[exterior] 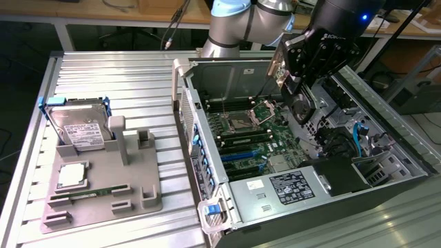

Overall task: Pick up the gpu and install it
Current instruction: 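Pick up the gpu and move the gpu toward the slot, then insert the gpu into the slot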

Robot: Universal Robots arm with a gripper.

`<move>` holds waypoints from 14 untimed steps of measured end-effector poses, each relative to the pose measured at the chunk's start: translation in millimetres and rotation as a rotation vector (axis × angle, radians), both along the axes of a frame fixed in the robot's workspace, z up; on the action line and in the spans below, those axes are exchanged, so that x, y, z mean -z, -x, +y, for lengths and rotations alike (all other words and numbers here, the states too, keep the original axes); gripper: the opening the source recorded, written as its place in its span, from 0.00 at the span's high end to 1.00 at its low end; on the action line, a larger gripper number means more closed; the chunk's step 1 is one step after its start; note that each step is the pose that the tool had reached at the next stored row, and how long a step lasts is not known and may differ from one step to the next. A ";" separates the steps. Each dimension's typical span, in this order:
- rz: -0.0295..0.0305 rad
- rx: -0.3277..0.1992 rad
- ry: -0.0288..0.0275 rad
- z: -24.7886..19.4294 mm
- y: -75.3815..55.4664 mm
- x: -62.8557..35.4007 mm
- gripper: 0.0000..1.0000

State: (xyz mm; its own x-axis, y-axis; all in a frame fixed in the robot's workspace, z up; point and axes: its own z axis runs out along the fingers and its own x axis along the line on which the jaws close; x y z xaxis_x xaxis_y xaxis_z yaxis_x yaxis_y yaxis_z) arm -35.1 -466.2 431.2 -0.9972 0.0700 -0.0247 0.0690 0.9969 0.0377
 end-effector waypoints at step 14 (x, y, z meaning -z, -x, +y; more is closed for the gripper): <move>0.0000 0.000 0.0000 0.0 -11.0 0.0 0.73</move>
State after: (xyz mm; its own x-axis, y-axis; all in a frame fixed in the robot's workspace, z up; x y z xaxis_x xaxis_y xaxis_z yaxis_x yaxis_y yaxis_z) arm -24.2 -466.1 431.2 -0.9972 0.0700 -0.0247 0.0691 0.9969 0.0378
